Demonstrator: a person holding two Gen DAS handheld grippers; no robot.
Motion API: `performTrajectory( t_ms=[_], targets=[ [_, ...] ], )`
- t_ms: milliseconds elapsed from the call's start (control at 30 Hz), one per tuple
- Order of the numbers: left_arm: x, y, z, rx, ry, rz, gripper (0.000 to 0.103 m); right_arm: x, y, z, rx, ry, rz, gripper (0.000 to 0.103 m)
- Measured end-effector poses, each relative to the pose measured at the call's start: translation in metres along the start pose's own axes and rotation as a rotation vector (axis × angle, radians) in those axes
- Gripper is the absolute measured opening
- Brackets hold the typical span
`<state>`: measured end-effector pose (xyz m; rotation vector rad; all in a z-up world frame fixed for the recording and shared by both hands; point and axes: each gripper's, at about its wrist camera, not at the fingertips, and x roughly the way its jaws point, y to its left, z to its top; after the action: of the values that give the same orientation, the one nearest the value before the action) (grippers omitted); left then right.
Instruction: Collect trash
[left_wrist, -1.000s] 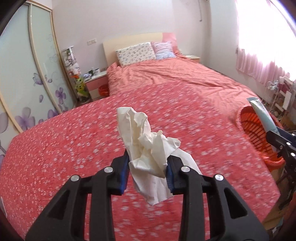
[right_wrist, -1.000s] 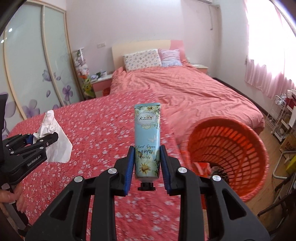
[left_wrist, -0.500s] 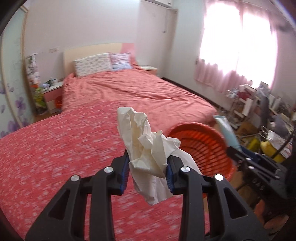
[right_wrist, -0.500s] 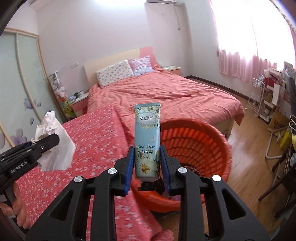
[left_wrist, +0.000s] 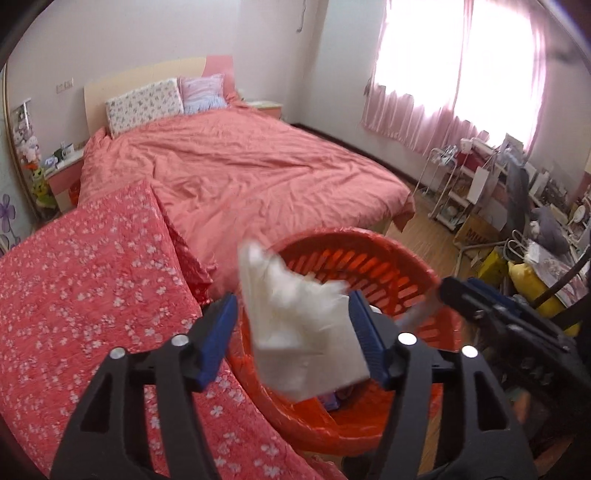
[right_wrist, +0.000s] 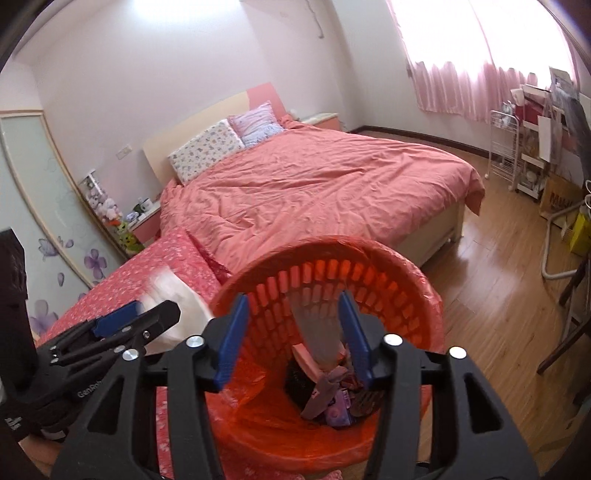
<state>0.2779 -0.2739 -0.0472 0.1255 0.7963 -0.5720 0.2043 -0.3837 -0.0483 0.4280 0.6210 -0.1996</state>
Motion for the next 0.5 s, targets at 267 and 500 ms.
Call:
performTrajectory(
  t_ms=[267,500],
  targets=[
    [-0.03,0.023,-0.022,0.001,-0.026,0.073,0.076,-0.04,0.01,-0.02,-0.053,-0.066,-0.05,0.088],
    [-0.119,0.04,-0.067,-0.013,-0.14,0.202,0.096,-0.102,0.041,-0.039,-0.116,-0.172,-0.112,0.097]
  ],
)
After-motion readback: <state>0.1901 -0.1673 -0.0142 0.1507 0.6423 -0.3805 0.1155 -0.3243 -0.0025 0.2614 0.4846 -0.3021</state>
